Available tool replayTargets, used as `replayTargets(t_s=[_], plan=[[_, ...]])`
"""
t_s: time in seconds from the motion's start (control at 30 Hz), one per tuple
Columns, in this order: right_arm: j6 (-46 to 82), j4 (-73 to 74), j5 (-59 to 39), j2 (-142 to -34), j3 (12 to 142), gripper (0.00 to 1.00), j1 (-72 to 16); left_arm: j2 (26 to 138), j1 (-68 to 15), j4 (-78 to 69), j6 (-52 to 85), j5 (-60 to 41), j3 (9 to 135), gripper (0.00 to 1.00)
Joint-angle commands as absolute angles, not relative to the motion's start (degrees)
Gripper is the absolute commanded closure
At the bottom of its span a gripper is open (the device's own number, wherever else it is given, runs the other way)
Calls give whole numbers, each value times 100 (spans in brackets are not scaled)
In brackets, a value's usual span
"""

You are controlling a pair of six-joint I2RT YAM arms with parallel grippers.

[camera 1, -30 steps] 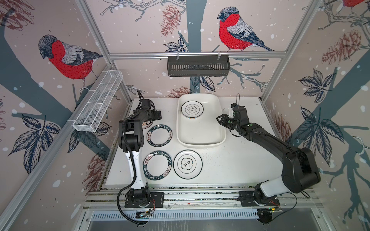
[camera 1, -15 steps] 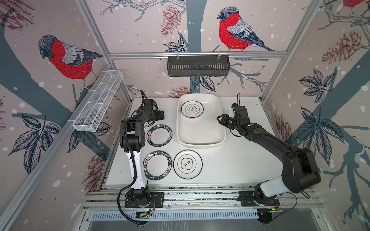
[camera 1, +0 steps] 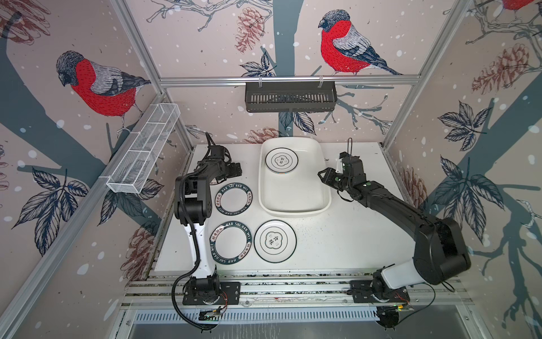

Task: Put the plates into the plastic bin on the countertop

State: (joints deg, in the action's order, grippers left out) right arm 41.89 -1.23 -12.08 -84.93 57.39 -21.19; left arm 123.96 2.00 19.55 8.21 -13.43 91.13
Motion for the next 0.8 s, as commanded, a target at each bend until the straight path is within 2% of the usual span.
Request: replayTargets(t_s=[0.0, 0.47, 0.77], plan=[[4210, 26, -1258, -8455, 5735, 61, -2119, 12323, 201, 2066, 853, -1400, 9116, 10], [4219, 31, -1262, -8364, 5687, 61, -2118, 11883, 298, 1952, 946, -1333, 8901, 9], [4245, 104, -1300, -8392, 5671, 61, -2128, 11515, 603, 2007, 1143, 76, 8657, 8]])
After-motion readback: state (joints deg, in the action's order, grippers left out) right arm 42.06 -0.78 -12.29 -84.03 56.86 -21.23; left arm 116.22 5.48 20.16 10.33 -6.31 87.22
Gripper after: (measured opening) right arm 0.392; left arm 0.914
